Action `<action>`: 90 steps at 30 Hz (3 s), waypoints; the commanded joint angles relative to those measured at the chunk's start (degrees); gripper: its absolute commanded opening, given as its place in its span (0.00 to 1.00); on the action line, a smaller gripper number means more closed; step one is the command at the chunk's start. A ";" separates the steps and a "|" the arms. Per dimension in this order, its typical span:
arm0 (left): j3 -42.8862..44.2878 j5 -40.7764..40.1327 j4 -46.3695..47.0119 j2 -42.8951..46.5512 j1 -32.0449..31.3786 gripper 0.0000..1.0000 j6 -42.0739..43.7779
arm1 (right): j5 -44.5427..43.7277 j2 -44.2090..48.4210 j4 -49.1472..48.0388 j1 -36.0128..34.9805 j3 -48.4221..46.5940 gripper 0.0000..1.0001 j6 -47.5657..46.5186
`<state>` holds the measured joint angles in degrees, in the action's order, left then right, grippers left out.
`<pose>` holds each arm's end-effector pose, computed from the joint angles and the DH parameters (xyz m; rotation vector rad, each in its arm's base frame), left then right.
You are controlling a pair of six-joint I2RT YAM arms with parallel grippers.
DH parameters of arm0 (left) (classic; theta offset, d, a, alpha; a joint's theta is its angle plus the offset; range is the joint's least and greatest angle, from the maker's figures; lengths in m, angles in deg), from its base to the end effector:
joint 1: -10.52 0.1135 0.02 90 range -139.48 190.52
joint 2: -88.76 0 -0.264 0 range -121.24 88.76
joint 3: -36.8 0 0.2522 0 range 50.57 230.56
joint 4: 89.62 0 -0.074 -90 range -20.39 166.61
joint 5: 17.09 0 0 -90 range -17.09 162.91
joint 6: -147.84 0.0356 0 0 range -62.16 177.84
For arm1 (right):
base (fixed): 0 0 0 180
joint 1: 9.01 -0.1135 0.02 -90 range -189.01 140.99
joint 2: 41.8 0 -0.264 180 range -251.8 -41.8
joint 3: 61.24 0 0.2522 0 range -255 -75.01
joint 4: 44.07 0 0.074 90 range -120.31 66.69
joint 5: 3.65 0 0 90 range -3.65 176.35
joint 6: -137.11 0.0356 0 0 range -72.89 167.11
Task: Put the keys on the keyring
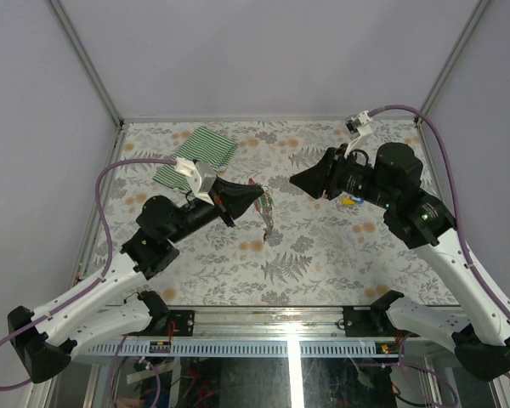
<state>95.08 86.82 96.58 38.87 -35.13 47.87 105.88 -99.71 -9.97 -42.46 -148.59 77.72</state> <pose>0.1368 -0.1522 0.3796 0.6272 1.2412 -0.9773 0.1658 0.1238 0.4524 -0.3213 1.7449 1.1124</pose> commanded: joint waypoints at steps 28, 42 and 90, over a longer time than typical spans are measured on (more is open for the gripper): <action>-0.65 4.90 10.16 3.73 0.25 0.00 -1.36 | 14.57 0.94 -27.45 -3.55 13.01 0.42 13.68; -0.05 5.48 9.74 3.38 0.27 0.00 -1.34 | 17.12 2.31 -31.97 -3.55 13.40 0.42 14.12; 0.42 5.26 9.34 3.48 0.28 0.00 -0.66 | 17.56 0.82 -27.48 -3.54 13.29 0.00 12.46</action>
<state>94.46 92.51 101.04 41.27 -35.13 47.10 124.35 -100.52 -37.34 -45.76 -134.79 91.43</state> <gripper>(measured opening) 0.011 0.009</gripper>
